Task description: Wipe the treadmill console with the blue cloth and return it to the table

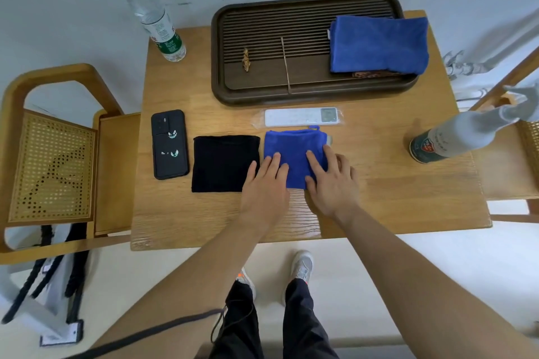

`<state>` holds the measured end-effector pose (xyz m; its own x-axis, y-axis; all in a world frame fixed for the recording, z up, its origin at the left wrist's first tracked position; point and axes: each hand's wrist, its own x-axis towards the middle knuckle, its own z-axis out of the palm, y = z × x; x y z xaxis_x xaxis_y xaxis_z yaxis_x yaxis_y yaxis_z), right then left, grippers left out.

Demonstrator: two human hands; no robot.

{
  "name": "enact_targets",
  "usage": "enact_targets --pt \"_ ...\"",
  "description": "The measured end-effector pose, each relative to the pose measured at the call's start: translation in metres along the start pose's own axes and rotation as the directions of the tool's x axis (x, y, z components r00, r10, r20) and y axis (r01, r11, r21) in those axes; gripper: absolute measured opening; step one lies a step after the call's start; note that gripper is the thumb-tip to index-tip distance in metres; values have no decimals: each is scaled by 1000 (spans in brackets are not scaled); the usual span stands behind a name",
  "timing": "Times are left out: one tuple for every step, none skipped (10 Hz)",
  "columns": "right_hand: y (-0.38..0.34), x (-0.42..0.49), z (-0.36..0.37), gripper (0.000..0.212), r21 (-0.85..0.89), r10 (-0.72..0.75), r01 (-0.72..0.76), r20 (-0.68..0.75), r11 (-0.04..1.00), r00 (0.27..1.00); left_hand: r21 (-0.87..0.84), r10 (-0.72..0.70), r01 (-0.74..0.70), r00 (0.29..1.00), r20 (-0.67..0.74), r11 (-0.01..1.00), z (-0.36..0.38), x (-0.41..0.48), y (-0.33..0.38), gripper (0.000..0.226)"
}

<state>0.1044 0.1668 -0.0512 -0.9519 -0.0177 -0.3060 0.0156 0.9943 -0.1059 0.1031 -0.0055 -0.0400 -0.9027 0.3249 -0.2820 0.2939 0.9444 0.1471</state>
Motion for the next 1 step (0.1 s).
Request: enact_targets --pt "-4 13 -21 59 -10 -20 21 75 1000 997 -47 5 -2 998 67 999 -22 13 -2 48"
